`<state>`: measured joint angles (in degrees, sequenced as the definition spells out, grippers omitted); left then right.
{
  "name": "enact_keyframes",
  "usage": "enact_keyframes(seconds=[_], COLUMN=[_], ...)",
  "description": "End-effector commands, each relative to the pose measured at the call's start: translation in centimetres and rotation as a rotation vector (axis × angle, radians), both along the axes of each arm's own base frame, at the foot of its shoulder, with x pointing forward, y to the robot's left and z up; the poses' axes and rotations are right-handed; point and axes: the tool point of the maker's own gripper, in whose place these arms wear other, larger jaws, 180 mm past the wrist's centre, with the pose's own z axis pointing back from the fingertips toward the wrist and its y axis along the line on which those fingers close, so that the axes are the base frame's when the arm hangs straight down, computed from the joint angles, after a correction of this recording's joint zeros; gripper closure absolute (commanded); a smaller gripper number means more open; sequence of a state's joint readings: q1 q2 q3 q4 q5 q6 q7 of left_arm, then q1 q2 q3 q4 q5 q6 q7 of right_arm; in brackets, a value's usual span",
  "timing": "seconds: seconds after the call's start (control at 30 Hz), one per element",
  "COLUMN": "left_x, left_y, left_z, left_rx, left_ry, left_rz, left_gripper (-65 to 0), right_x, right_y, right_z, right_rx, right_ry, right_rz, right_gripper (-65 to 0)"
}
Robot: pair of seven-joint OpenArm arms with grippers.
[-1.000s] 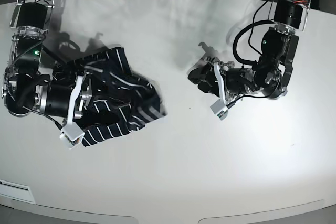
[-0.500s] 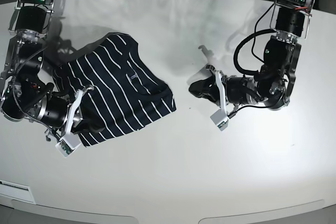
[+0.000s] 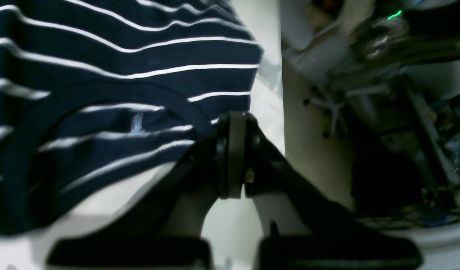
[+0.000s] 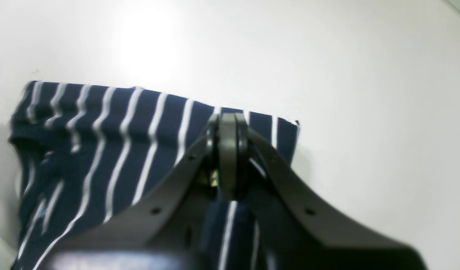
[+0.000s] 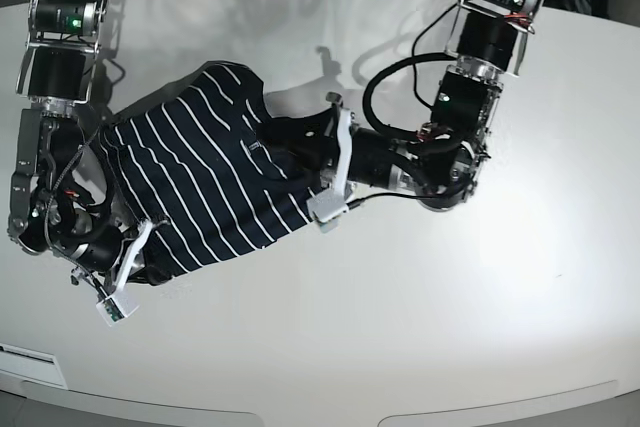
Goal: Fold the T-shirt properly
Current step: 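Fold the bundle over with the right gripper toward the left gripper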
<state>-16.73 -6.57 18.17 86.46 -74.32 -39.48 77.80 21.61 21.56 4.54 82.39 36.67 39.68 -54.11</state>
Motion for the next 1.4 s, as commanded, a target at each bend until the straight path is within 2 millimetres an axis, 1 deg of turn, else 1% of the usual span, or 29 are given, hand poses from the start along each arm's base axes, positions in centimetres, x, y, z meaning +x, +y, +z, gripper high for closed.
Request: enact_keyframes(seconds=[0.0,0.07,0.17,0.27,0.33,0.4,0.47,0.53,0.63,0.67,0.73,0.8,0.87,0.93,1.03,1.13,1.2,1.27,1.37], left_x=[0.2,-0.6,-1.7,-2.2,-2.2,-2.0,-1.2,-0.2,1.1,1.4,2.1,3.1,4.7,6.7,9.7,11.6,12.6,13.3,14.1], left_y=[-1.3,-3.0,-5.0,-6.0,-5.9,-5.1,-3.9,-2.2,1.0,2.0,3.8,5.3,6.4,7.1,7.6,7.7,7.2,6.4,5.1], left_z=[1.3,0.4,-1.3,-3.1,-4.6,-6.1,-7.3,-8.3,-9.6,-9.9,-10.1,-10.3,-10.0,-9.3,-7.8,-6.3,-5.2,-3.9,-2.5], left_rx=[-0.037,-0.004,0.049,0.117,0.190,0.269,0.321,0.365,0.442,0.464,0.489,0.508,0.526,0.545,0.565,0.555,0.534,0.499,0.444], left_ry=[-0.040,-0.058,-0.090,-0.135,-0.168,-0.196,-0.208,-0.212,-0.219,-0.224,-0.237,-0.269,-0.333,-0.395,-0.471,-0.531,-0.573,-0.605,-0.655], left_rz=[-0.012,-0.029,-0.035,-0.019,-0.012,-0.014,0.001,0.017,0.031,0.038,0.058,0.085,0.121,0.179,0.265,0.310,0.322,0.333,0.351], left_gripper=[0.0,0.0,0.0,0.0,0.0,0.0,0.0,0.0,0.0,0.0,0.0,0.0,0.0,0.0,0.0,0.0,0.0,0.0,0.0], right_x=[1.5,2.2,2.5,2.4,2.0,1.4,0.9,0.8,0.4,0.0,-1.4,-3.1,-4.6,-6.1,-8.4,-10.4,-11.4,-12.1,-13.4], right_y=[-0.5,-1.0,-0.8,-0.3,0.2,0.8,0.4,-0.5,-2.6,-3.2,-4.0,-4.3,-4.3,-4.1,-3.2,-2.5,-2.3,-1.8,-0.3], right_z=[2.3,1.9,0.3,-1.9,-3.2,-4.1,-4.6,-4.6,-4.6,-4.6,-5.2,-6.0,-6.9,-7.8,-8.3,-8.1,-7.5,-6.5,-4.9], right_rx=[0.020,0.034,0.029,-0.042,-0.106,-0.144,-0.181,-0.198,-0.237,-0.234,-0.193,-0.160,-0.140,-0.121,-0.068,-0.053,-0.047,-0.025,0.017], right_ry=[-0.063,-0.037,0.018,0.050,0.068,0.092,0.112,0.116,0.136,0.154,0.203,0.243,0.271,0.293,0.302,0.297,0.289,0.258,0.203], right_rz=[-0.011,-0.026,-0.019,0.006,0.039,0.079,0.099,0.094,0.074,0.064,0.055,0.060,0.061,0.050,0.044,0.032,0.013,-0.007,0.003], right_gripper=[0.0,0.0,0.0,0.0,0.0,0.0,0.0,0.0,0.0,0.0,0.0,0.0,0.0,0.0,0.0,0.0,0.0,0.0,0.0])
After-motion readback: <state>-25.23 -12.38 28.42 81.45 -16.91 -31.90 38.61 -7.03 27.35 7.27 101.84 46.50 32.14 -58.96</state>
